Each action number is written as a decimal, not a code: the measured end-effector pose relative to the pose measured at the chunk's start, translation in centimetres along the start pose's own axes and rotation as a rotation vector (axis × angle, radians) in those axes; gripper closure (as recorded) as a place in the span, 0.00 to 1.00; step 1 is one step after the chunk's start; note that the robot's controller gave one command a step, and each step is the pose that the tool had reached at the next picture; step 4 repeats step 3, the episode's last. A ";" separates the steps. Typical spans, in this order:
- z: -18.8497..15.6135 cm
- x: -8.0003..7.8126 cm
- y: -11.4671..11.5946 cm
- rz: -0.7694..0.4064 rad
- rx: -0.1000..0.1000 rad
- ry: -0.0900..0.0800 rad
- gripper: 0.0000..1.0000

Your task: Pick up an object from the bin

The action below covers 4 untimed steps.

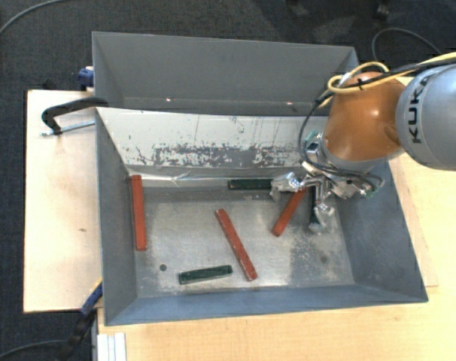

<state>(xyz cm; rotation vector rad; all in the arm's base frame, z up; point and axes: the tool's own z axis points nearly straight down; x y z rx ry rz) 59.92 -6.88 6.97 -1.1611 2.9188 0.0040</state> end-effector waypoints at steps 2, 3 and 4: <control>-0.3 -0.2 -0.1 0.003 0.004 -0.004 1.00; -7.3 -0.5 -0.3 0.005 0.012 -0.009 1.00; -7.3 -0.5 -0.3 0.005 0.012 -0.009 1.00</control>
Offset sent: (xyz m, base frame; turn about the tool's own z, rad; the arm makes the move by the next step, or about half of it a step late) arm 0.0000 0.0000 0.0000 0.0000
